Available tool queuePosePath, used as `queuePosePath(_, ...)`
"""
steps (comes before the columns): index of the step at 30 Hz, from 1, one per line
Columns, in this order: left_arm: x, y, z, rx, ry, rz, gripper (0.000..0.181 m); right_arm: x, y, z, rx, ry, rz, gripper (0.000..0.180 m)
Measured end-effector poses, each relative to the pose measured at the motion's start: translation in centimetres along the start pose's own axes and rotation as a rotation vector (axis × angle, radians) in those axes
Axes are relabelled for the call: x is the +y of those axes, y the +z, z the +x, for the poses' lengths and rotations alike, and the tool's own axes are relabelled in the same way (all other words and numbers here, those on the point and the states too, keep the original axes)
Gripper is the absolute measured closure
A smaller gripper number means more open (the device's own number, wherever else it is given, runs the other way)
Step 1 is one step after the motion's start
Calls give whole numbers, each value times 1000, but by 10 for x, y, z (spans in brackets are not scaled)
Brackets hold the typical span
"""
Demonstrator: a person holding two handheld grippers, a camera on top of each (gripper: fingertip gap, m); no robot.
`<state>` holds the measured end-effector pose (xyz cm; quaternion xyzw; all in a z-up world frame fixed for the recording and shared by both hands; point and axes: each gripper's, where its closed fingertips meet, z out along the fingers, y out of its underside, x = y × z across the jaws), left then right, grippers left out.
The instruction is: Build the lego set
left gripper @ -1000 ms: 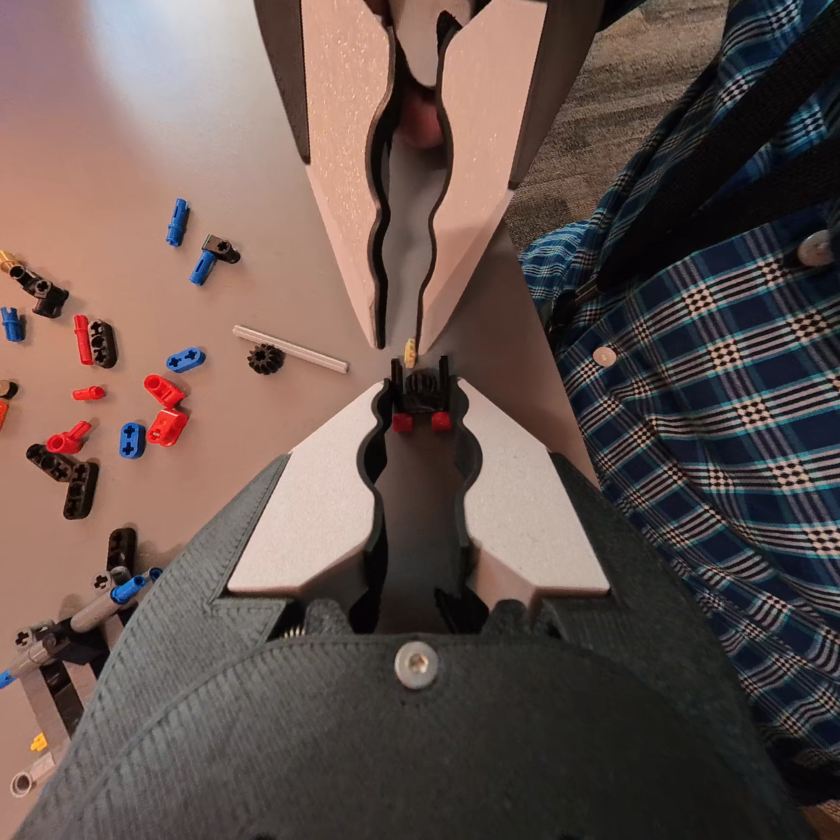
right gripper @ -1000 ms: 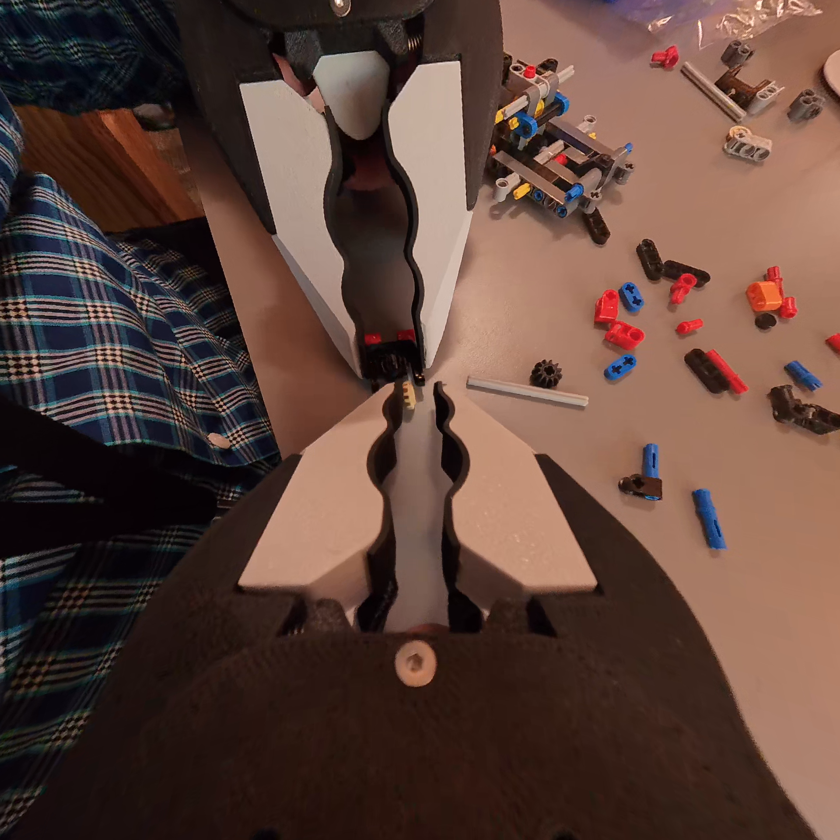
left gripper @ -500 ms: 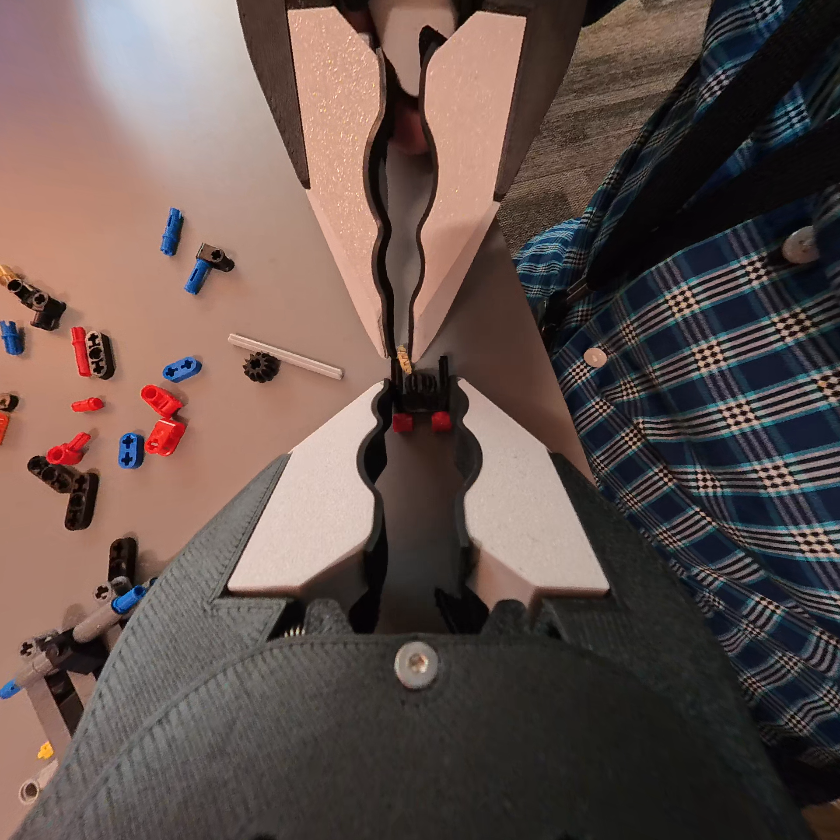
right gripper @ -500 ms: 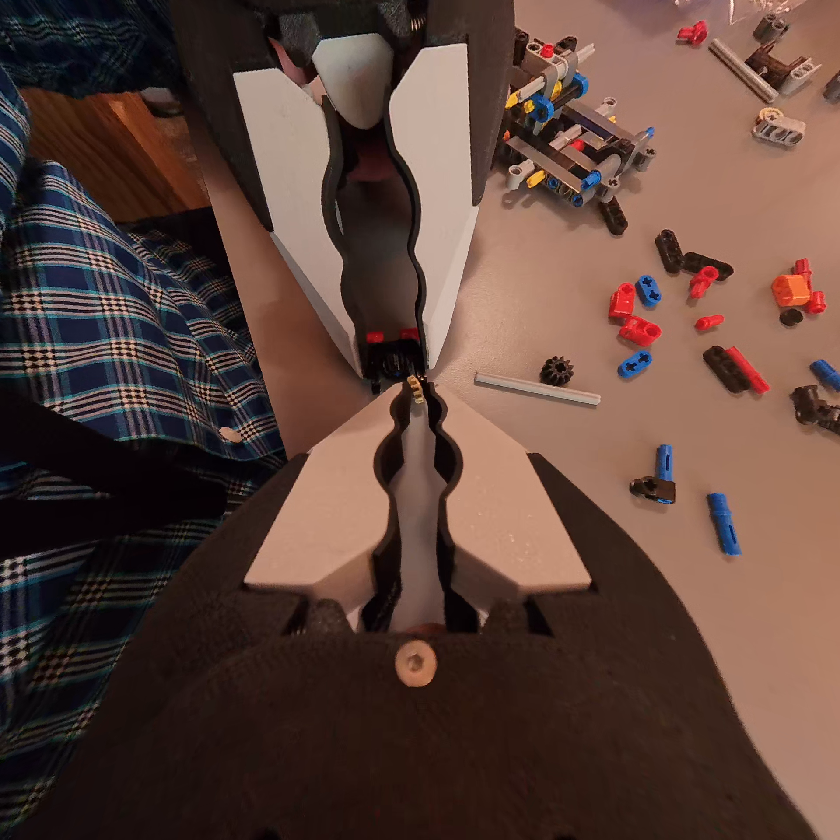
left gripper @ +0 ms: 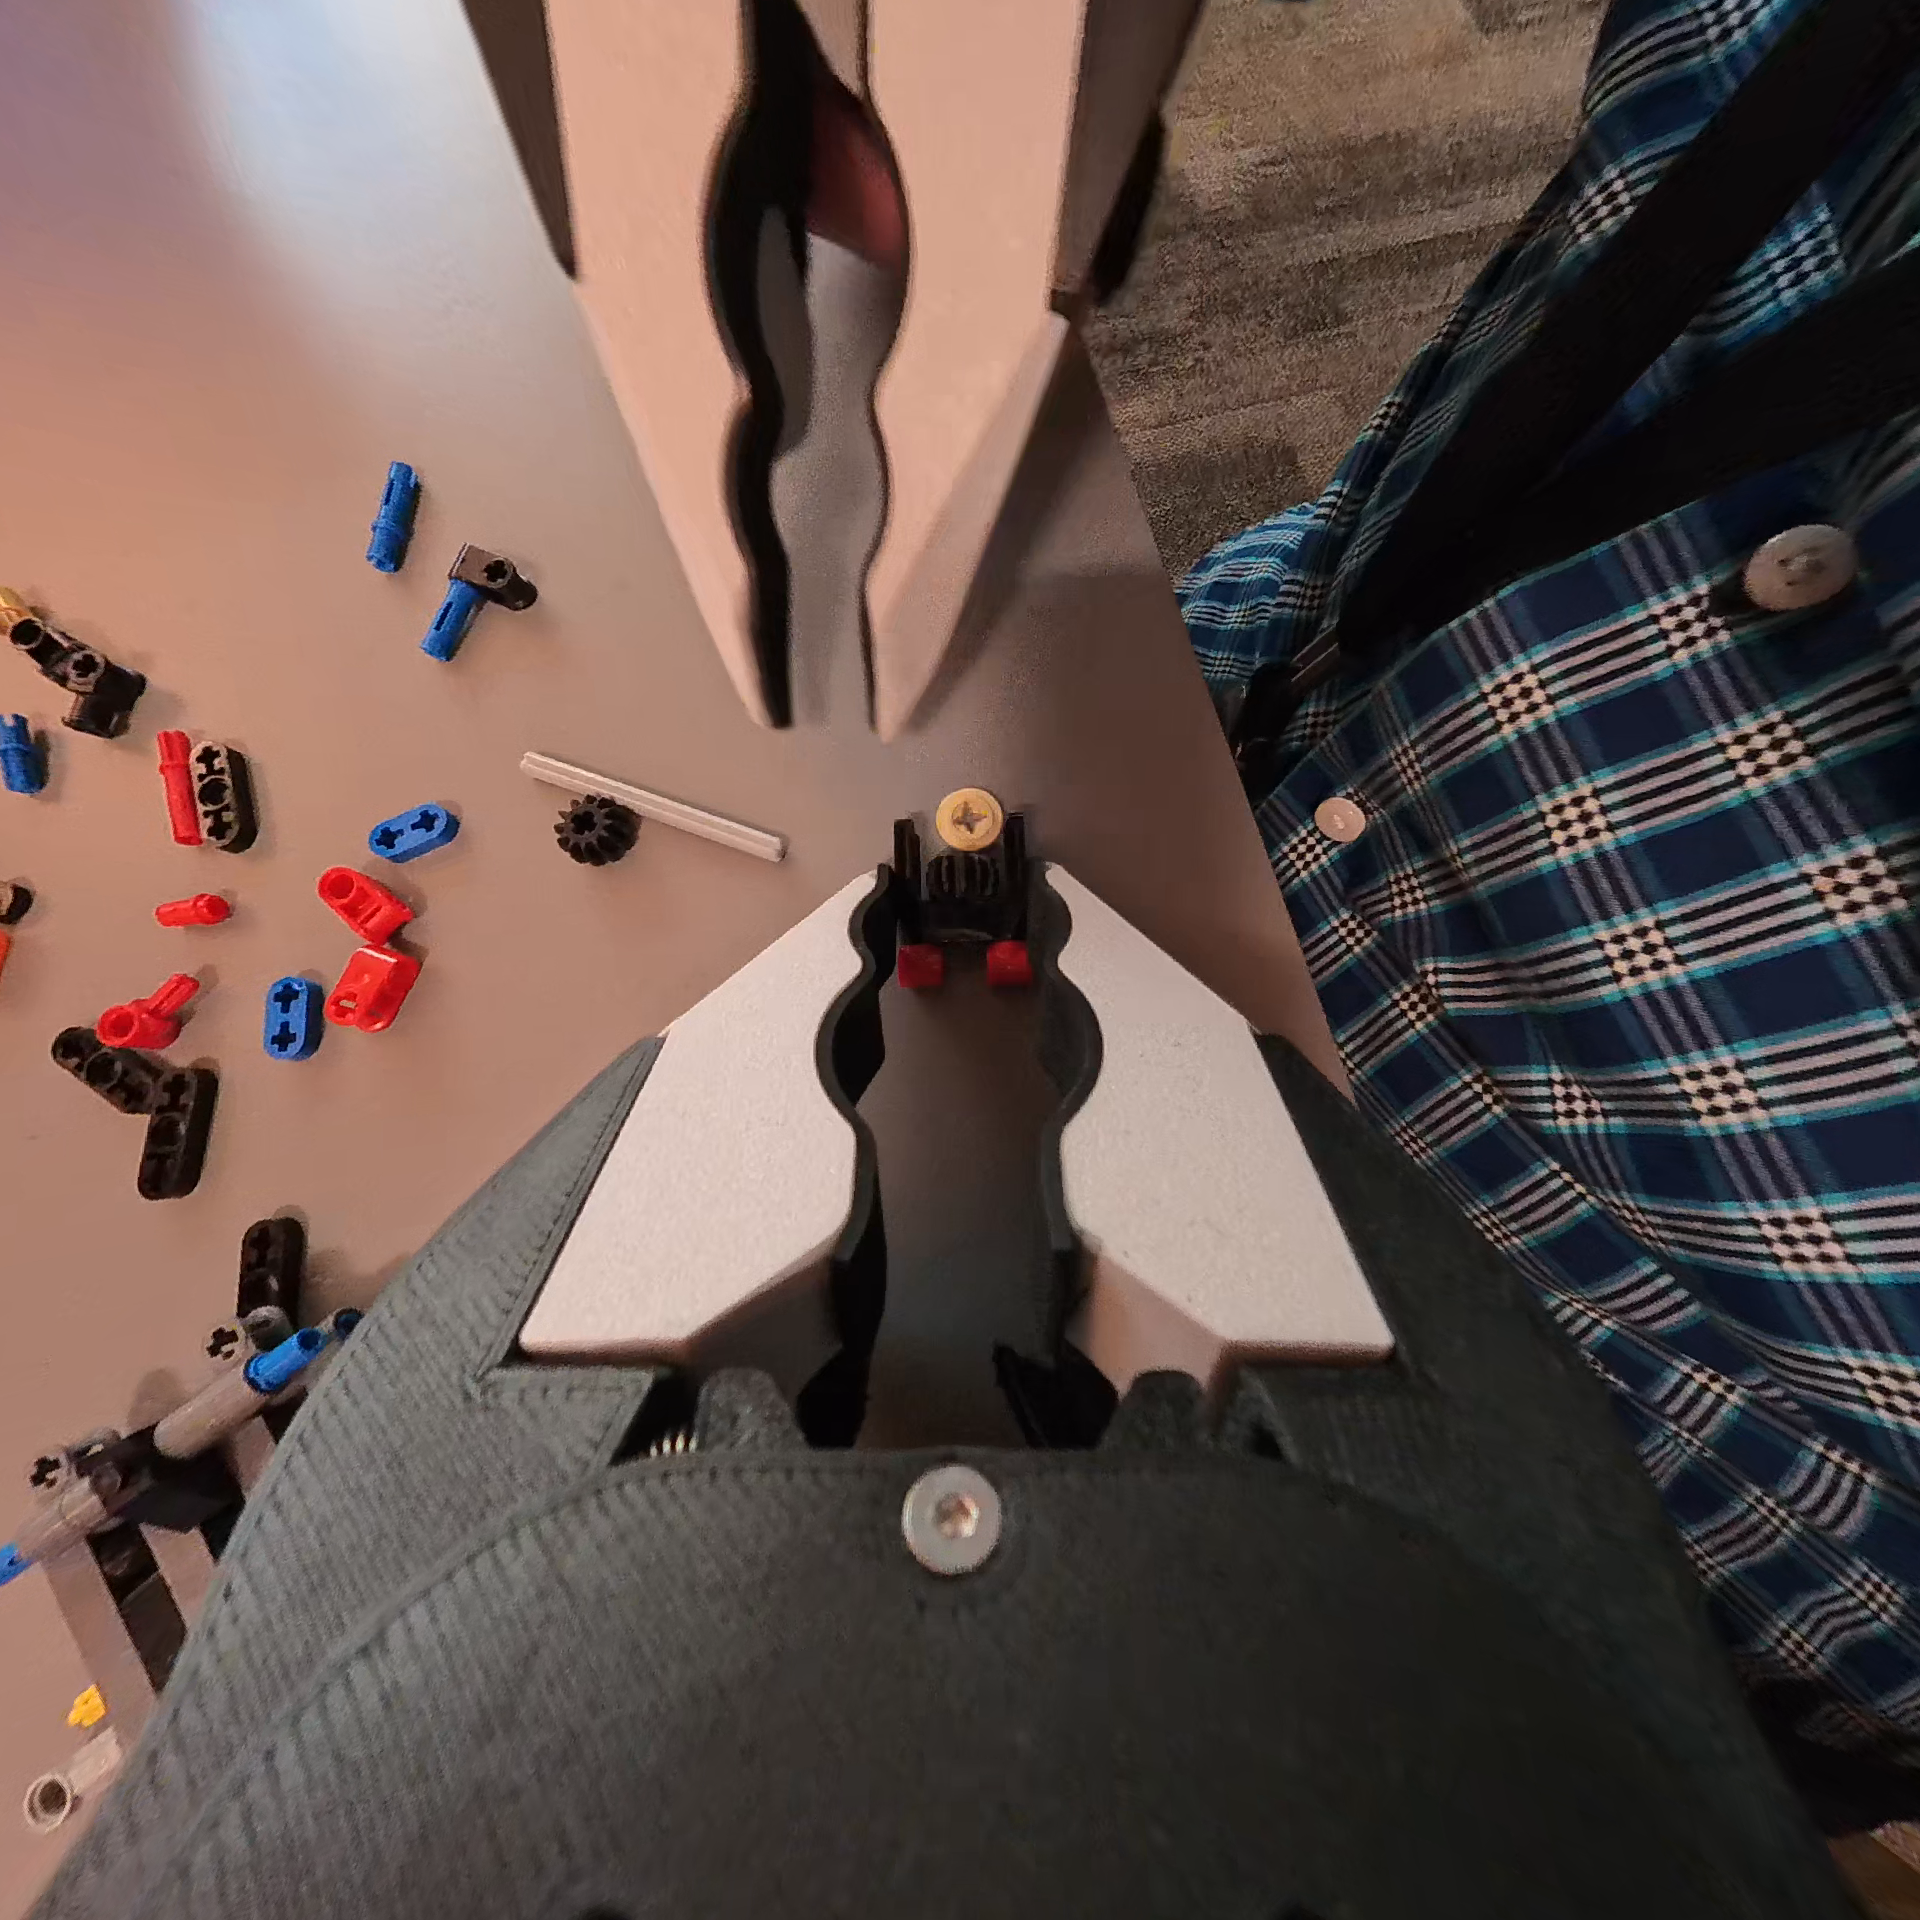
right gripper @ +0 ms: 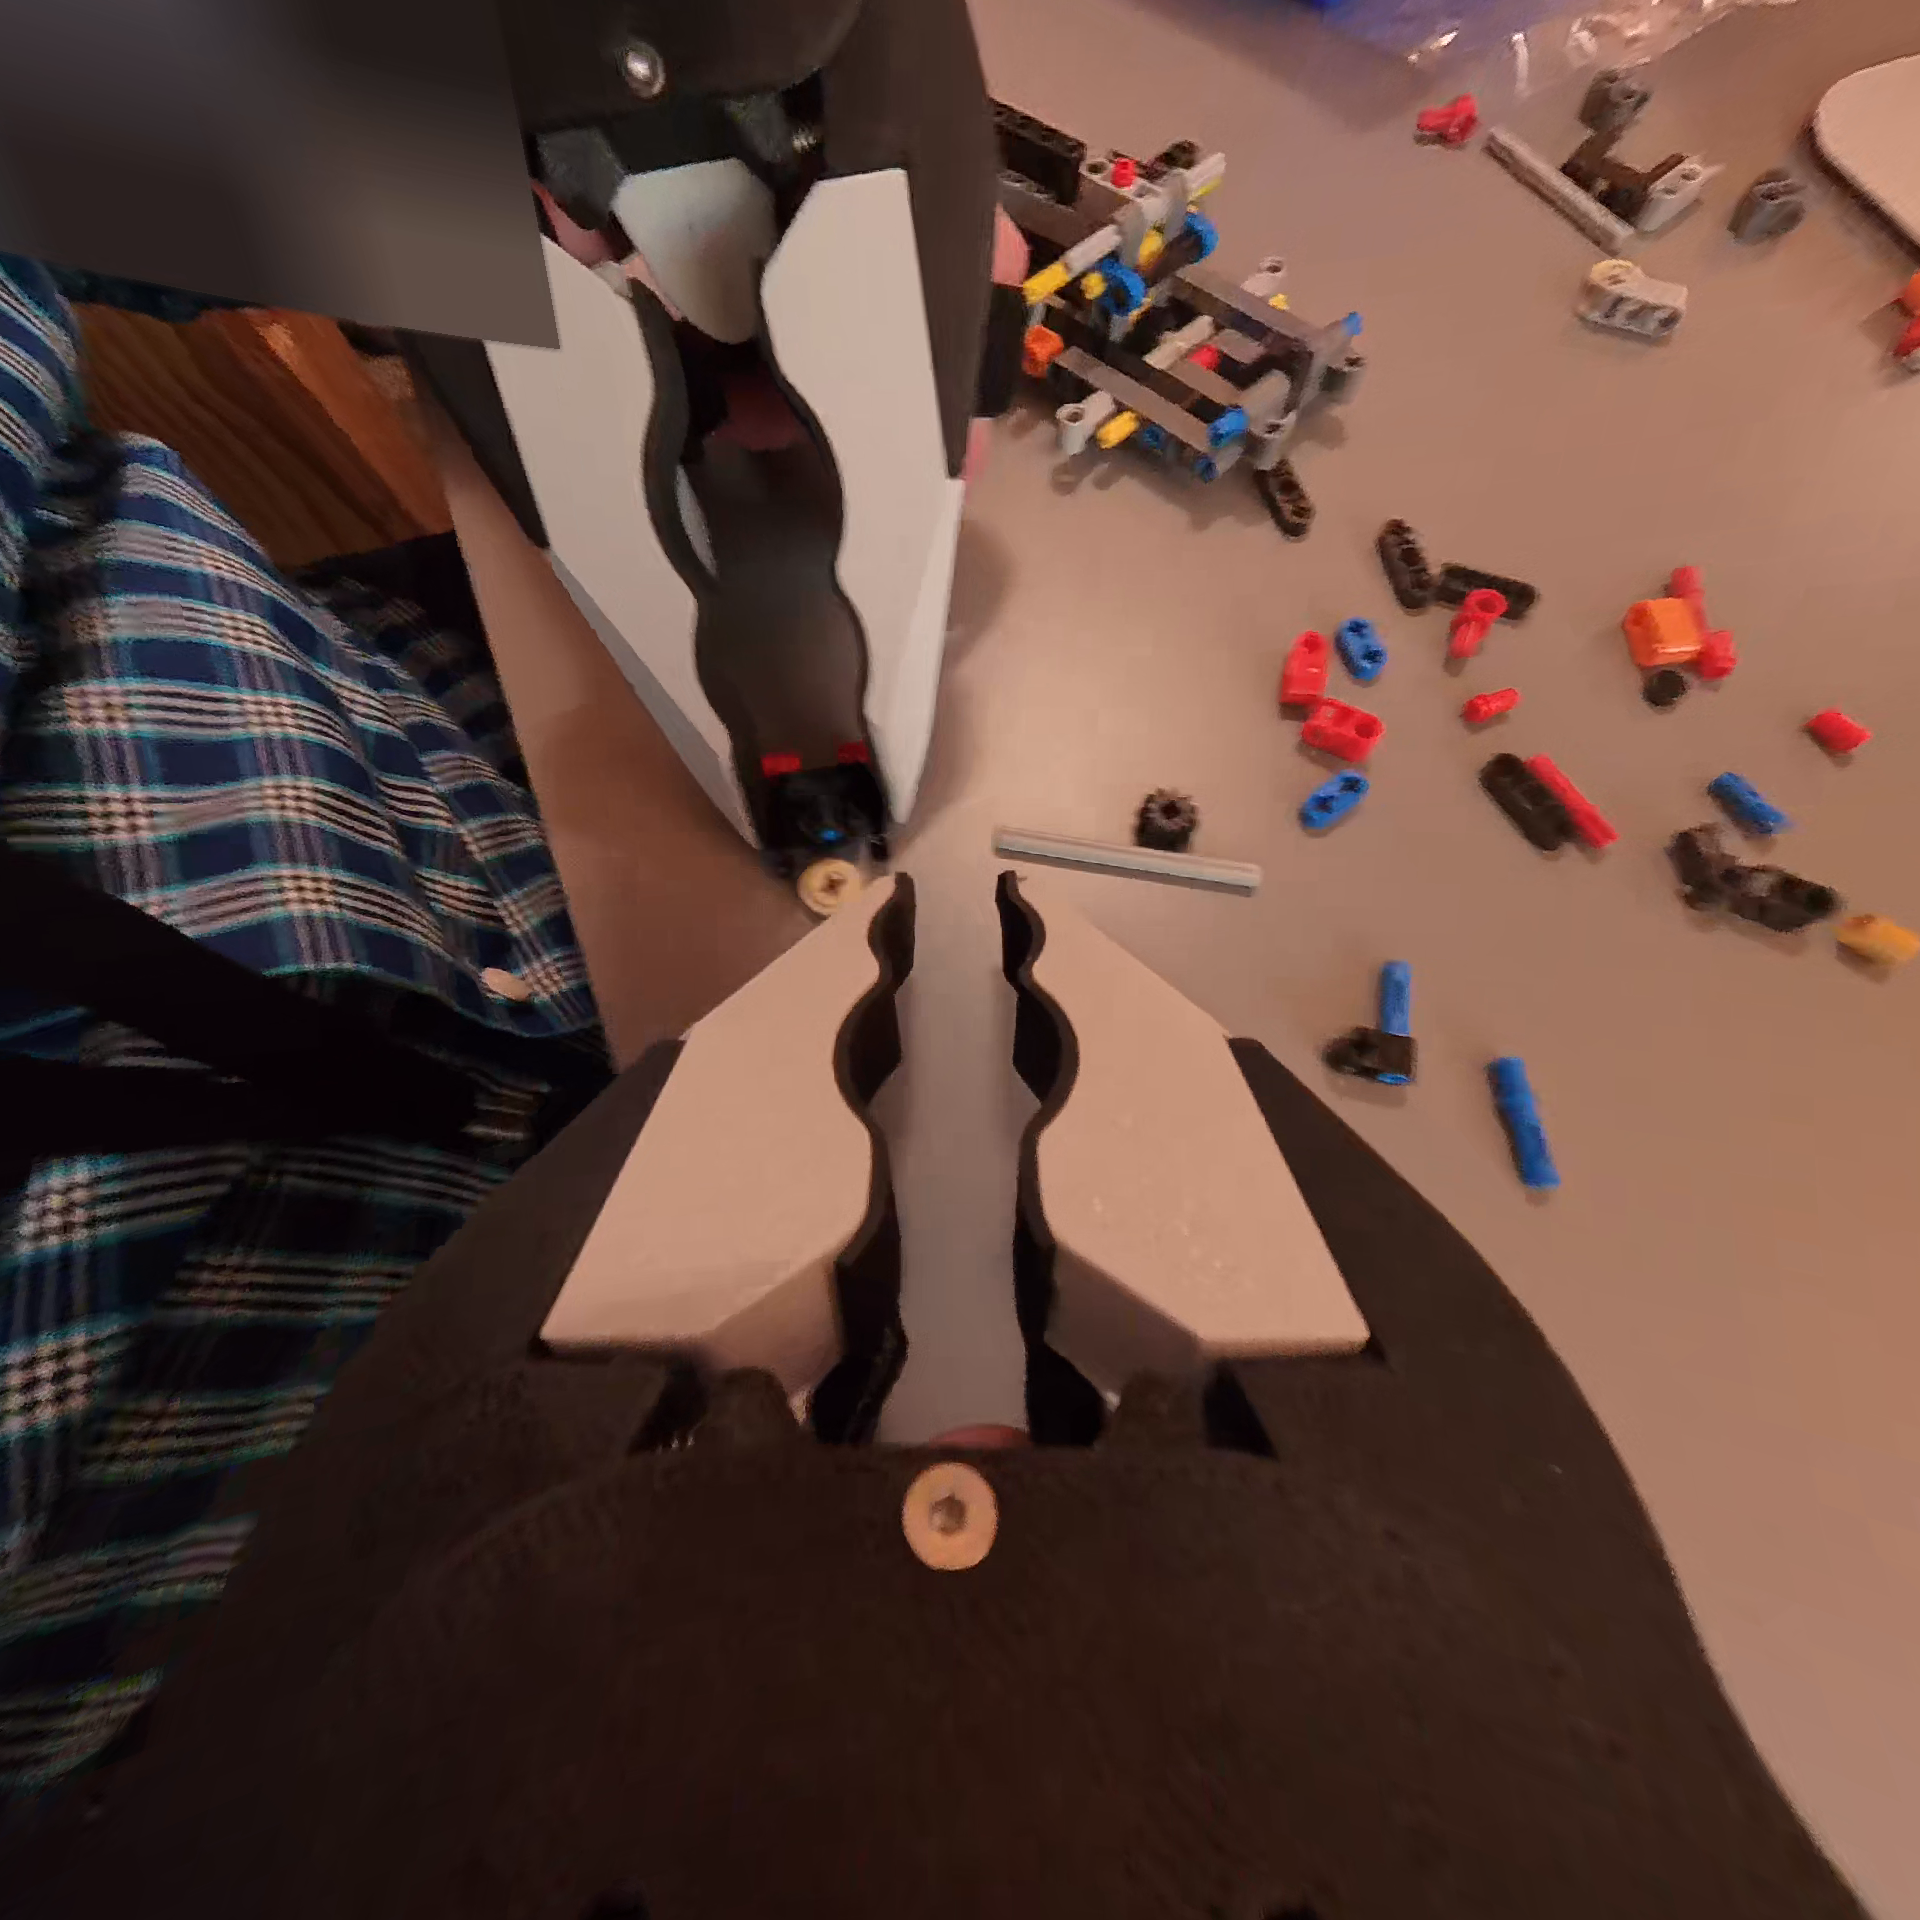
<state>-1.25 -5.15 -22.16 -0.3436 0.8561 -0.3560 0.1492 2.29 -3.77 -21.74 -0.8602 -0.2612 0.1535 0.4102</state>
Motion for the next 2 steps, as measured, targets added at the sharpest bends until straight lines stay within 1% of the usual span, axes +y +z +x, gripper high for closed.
queuePosePath(2,1,0,0,7,5,-4,157,-1,-5,10,16,-57,-19,167)
